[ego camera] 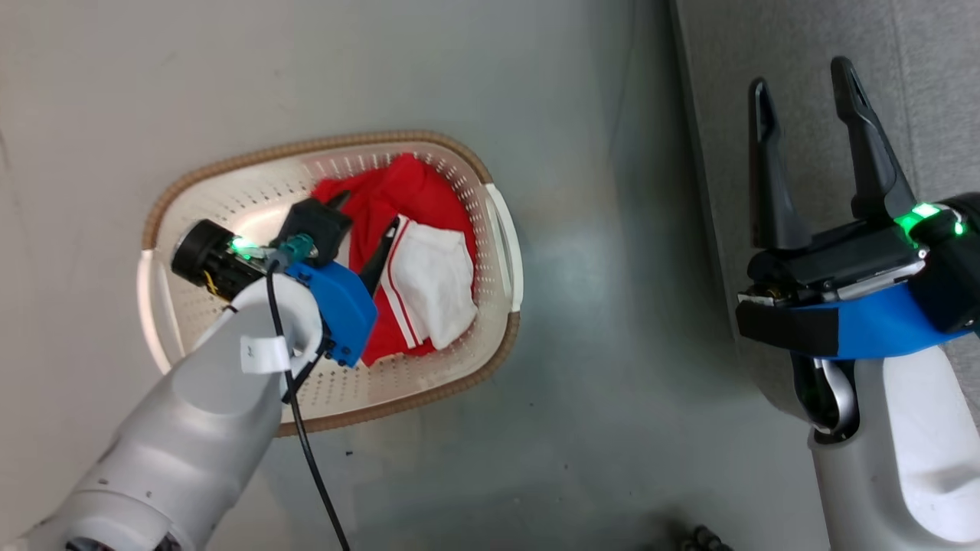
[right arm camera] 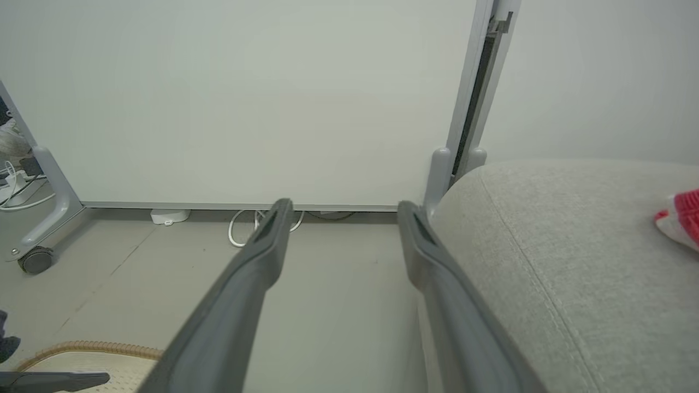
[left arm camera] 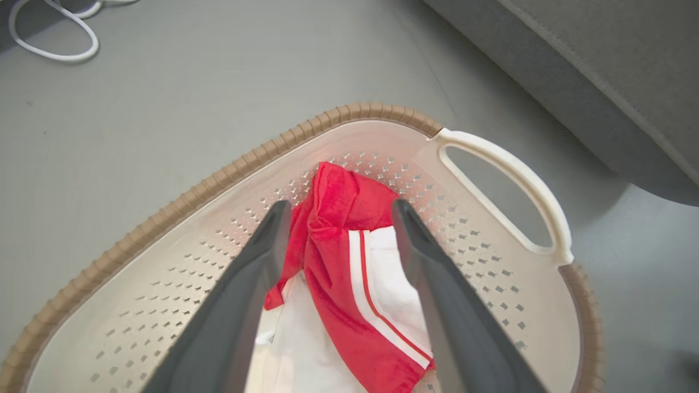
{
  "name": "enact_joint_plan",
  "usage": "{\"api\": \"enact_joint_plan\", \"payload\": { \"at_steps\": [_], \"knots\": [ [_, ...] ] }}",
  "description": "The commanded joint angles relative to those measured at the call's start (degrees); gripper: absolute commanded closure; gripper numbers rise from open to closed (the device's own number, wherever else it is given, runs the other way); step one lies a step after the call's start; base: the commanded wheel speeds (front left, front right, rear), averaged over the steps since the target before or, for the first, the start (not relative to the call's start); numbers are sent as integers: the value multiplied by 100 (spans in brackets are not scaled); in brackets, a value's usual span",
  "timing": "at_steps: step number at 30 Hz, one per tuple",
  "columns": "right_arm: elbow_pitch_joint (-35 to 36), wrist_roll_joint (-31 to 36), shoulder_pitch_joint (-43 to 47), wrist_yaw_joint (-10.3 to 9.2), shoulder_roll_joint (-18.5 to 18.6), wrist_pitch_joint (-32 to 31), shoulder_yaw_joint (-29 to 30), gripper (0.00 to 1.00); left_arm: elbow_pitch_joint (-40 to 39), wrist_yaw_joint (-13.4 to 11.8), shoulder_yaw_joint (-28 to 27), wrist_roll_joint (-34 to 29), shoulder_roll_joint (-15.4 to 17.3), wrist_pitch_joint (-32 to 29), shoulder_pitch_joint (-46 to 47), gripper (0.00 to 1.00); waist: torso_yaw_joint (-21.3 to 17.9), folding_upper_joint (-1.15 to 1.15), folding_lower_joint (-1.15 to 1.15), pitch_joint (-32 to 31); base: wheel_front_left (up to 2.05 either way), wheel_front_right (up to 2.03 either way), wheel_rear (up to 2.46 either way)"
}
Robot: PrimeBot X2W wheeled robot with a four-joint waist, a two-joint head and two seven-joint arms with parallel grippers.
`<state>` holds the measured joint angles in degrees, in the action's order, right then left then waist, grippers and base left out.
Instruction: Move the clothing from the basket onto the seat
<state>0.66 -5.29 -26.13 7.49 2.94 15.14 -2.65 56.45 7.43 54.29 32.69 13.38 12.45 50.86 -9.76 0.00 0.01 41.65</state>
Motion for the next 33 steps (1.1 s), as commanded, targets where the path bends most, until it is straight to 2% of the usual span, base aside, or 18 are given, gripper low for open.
{"api": "enact_joint_plan", "payload": {
  "at_steps": [1,9,17,31,32,33],
  "knots": [
    [53,0,-136,1,-8,2,-25,0,66,5,92,107,50,-11,178,0,-117,0,-1,298,0,0,0],
    [323,-26,-298,1,-9,2,-112,0,419,5,639,738,196,-184,654,0,-245,0,-1,960,0,0,0],
    [526,-107,-316,1,-9,2,-130,0,551,6,935,1353,311,-415,1028,0,-370,0,-1,1542,0,0,0],
    [686,-229,-282,1,-9,2,-124,0,833,5,1509,1829,365,-432,1427,0,-542,0,-1,1976,0,0,0],
    [689,-226,-284,1,-9,2,-126,0,899,5,1523,1874,333,-465,1419,65,-544,0,-1,1984,0,0,0],
    [688,-223,-290,1,-9,1,-128,0,967,6,1546,1870,317,-467,1437,100,-546,0,-1,1992,0,0,0]
  ]
}}
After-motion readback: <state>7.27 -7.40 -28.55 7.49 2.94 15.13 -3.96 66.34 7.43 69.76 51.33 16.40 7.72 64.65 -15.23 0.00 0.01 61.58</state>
